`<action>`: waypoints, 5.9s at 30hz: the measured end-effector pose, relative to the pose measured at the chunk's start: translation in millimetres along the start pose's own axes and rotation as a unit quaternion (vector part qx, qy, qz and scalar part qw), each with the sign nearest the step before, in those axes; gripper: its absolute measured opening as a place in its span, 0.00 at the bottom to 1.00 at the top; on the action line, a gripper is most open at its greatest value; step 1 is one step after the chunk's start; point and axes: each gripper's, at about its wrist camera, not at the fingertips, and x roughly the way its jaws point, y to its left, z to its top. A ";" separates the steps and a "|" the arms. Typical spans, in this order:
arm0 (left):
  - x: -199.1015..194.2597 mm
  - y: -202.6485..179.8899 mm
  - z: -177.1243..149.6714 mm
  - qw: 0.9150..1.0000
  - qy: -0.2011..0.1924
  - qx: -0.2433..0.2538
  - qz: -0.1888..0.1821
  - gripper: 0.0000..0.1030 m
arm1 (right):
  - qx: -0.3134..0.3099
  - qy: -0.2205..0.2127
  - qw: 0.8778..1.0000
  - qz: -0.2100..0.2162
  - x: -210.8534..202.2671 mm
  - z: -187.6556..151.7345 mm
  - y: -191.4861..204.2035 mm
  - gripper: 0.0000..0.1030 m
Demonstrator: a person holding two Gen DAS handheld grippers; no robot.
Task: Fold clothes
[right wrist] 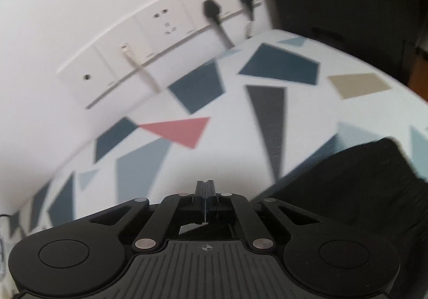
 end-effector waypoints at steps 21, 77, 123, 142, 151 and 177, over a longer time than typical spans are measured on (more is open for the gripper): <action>-17.9 -123.0 6.3 0.988 0.024 0.072 -0.135 1.00 | -0.164 -0.015 0.979 -0.120 3.0 -19.8 -37.0 0.98; -71.8 234.1 -70.0 0.924 -0.073 -0.375 0.020 0.09 | -0.222 0.098 0.970 -0.004 -78.7 -194.5 158.5 0.99; -79.8 38.6 -76.7 0.991 -0.016 0.026 -0.127 0.77 | -0.097 0.037 0.992 -0.072 -91.8 -156.2 86.7 0.99; -71.5 64.2 -63.9 0.975 0.010 -0.136 -0.176 0.96 | -0.055 0.031 0.989 -0.136 -66.8 -128.4 35.9 0.99; -64.1 29.8 -39.7 0.991 -0.014 -0.085 -0.106 0.99 | -0.010 -0.030 0.991 -0.132 -47.5 -88.4 -3.5 0.99; -21.8 -6.9 -21.3 0.996 0.038 -0.073 -0.021 1.00 | -0.084 -0.048 0.984 -0.148 -3.8 -65.6 -3.0 0.99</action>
